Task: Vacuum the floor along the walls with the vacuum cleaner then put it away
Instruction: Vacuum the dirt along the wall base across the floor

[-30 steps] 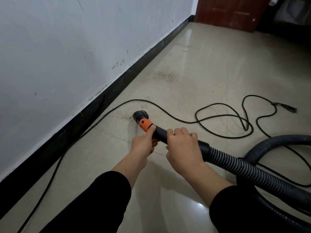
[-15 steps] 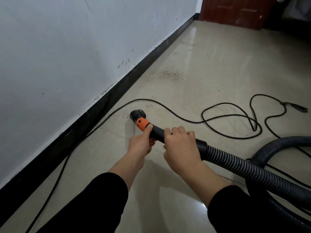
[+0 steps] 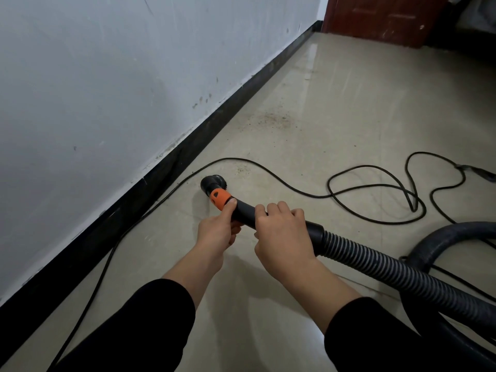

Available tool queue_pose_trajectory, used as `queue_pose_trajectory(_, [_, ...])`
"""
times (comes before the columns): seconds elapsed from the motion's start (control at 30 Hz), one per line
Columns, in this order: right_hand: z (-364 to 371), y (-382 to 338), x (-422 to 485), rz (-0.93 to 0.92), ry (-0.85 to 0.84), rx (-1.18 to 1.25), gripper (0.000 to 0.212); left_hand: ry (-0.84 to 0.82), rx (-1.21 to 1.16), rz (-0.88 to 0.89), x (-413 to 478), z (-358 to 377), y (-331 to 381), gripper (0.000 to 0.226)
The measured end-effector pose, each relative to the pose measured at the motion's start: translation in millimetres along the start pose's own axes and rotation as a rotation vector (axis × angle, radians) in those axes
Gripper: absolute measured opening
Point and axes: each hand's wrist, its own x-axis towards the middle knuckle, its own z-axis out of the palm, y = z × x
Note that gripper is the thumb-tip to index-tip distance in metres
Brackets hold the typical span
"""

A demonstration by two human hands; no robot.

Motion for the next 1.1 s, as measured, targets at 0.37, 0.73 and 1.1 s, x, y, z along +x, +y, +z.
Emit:
queue_pose_trajectory(0.37, [2.8, -14.8, 10.2, -0.033, 0.003, 0.012, 0.032, 0.017, -0.017, 0.012, 12.7, -17.4, 2.2, 0.035])
queue_pose_trajectory(0.73, [8.2, -28.0, 19.5, -0.063, 0.014, 0.016, 0.032, 0.040, -0.034, 0.028, 22.0, -30.6, 5.0, 0.034])
queue_pose_trajectory(1.1, [13.6, -38.5, 27.2, -0.097, 0.013, 0.034, 0.035, 0.069, -0.050, 0.051, 29.1, -42.6, 4.7, 0.033])
